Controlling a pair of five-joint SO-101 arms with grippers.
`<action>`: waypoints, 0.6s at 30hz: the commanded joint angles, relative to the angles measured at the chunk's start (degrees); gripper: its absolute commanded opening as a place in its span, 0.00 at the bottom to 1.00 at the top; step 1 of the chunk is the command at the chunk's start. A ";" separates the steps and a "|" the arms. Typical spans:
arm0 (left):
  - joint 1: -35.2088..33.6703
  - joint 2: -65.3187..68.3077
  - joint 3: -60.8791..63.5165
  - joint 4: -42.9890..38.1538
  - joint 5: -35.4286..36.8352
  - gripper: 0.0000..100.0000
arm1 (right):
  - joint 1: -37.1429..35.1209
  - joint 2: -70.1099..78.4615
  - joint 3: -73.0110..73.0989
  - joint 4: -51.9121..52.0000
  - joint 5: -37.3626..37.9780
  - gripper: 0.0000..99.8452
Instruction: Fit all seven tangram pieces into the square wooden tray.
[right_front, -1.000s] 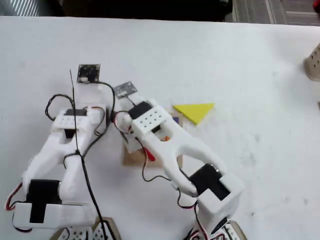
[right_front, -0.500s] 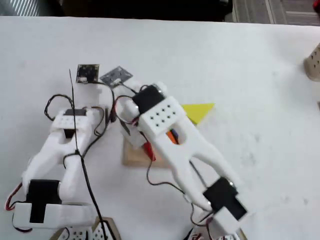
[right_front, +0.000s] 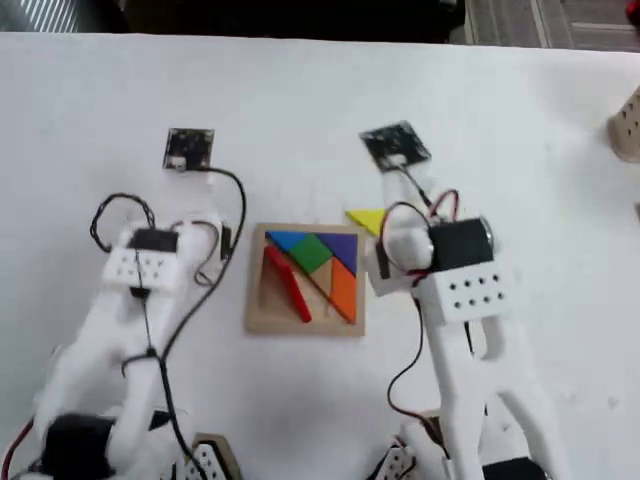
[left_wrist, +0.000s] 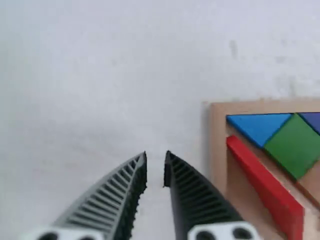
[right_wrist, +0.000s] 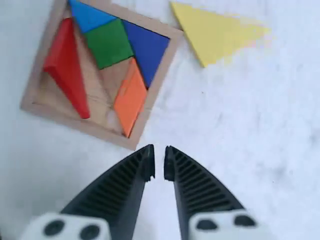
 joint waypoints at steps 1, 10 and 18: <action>7.52 -16.13 7.91 0.09 -0.09 0.03 | 7.78 -4.26 13.01 -10.86 1.14 0.01; 18.95 -17.27 15.38 -5.80 8.09 0.02 | 17.80 -4.79 25.32 -19.47 1.67 0.02; 19.21 -1.10 8.00 -8.70 8.44 0.02 | 22.37 -4.53 28.66 -21.93 6.07 0.02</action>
